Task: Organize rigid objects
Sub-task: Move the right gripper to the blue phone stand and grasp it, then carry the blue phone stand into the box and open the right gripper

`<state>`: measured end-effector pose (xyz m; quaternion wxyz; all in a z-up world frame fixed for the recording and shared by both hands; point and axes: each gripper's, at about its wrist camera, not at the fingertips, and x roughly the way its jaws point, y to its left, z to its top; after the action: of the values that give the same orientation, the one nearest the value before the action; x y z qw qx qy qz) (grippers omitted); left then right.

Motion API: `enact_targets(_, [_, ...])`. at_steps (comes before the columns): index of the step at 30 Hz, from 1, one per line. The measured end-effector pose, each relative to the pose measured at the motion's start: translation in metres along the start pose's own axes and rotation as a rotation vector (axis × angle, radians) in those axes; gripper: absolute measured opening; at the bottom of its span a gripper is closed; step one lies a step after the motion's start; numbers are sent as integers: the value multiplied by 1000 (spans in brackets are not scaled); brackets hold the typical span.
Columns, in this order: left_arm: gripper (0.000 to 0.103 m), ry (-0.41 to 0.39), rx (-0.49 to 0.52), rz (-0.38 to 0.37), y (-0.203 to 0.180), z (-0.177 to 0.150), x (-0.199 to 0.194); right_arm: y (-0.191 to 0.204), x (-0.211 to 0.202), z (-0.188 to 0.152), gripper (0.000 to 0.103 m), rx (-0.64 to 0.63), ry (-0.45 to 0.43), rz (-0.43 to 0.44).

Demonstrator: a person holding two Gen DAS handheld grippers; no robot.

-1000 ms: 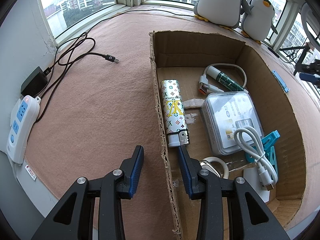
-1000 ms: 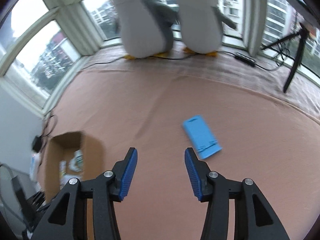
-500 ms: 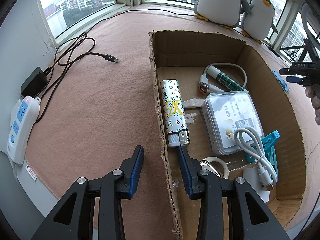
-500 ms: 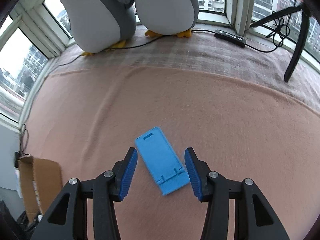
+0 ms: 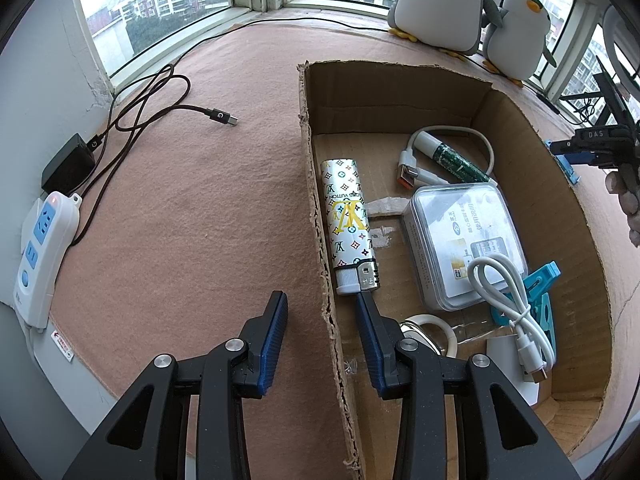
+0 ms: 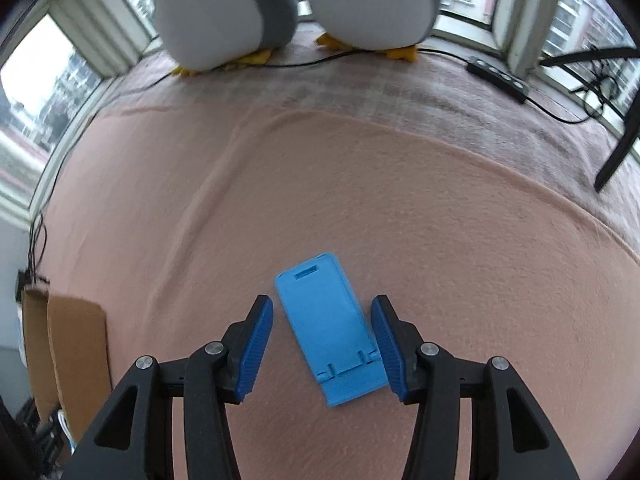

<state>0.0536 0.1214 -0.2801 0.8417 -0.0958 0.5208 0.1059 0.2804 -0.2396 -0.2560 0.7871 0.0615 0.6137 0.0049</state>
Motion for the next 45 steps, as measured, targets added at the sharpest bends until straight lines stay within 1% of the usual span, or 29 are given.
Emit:
enact_targets(4, [39,0,-1,-1,0,0,0,11,3,3,47,-53,35,-50])
enact_targets(12, [39,0,0,0,0,0,0,19,5,2,47,-79,56,-78])
enact_targets(15, [39,0,0,-1,0,0,0,20,7,0,41,-78,55,-91])
enact_targets(16, [39,0,-1,0,0,0,0,20,7,-1,37,-70,54,-92])
enact_targets(17, [39,0,-1,0,0,0,0,19,6,-2,35,-64,55,-87])
enact_targets(23, [39,-1,-2,-1,0,0,0,15,3,-17,33,-52,38,-84])
enact_targets(32, [39,-1,1,1,-1,1,0,-1,-17,-57,33,75,-5,33])
enact_targets(36, [39,-1,1,1,-1,1,0,11,-43,-68,33,78,-51,98])
enact_targets(39, [39,-1,1,1,-1,1,0,34,-68,-75,33,40,-93,144])
enact_targets(41, [39,-1,1,2,-1,1,0,55,-86,-80,33,1,-122,195])
enact_targets(42, [39,-1,2,2,-1,1,0,70,-96,-84,33,-29,-136,227])
enact_targets(45, [39,-1,0,1,-2,1,-1,109,-113,-88,33,-118,-160,258])
